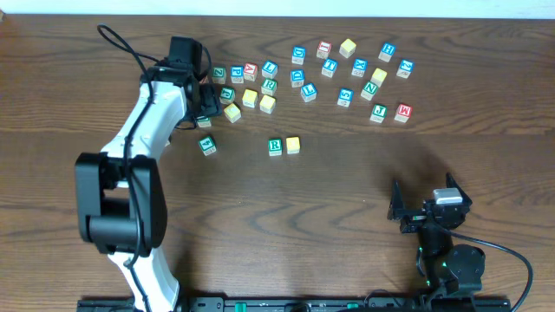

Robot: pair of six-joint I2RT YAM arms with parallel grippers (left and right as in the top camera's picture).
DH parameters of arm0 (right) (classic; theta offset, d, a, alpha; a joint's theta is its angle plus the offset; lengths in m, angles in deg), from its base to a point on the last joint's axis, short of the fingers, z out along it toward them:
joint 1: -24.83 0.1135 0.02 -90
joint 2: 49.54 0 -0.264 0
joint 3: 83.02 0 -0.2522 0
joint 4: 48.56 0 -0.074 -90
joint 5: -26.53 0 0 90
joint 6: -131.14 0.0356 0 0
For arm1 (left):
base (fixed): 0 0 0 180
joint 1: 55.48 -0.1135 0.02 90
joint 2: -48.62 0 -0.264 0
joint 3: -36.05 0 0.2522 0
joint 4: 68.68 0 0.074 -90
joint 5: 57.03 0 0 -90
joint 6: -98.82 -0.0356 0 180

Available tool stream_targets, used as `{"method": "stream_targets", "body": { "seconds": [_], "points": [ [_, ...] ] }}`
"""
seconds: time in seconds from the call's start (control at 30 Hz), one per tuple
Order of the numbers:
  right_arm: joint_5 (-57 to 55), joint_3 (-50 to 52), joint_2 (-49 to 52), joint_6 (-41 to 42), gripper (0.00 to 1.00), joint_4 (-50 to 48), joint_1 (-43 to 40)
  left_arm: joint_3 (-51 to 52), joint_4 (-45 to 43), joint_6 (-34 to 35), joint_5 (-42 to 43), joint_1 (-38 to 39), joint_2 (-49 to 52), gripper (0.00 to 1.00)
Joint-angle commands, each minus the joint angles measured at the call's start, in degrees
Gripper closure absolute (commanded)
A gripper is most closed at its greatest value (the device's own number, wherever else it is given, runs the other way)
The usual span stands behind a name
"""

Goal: Spell out ROBOT
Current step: 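Move the left gripper to the green B block and lower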

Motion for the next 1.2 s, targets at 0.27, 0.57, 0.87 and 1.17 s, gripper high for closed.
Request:
{"method": "stream_targets", "body": {
  "seconds": [0.27,0.57,0.87,1.17],
  "points": [
    [0.11,0.09,-0.31,0.76,0.01,0.24,0.33,0.24,-4.13,-2.29,-0.15,2.54,7.21,0.28],
    [0.13,0.09,-0.31,0.76,0.01,0.24,0.33,0.24,-4.76,-2.29,-1.55,2.47,7.21,0.37],
    [0.13,0.09,-0.31,0.76,0.01,0.24,0.33,0.26,-5.64,-2.25,-1.88,2.49,7.30,0.39],
    [0.13,0.09,-0.31,0.76,0.01,0.26,0.33,0.44,-6.47,-2.23,-1.86,2.54,7.32,0.43]
  ]
}}
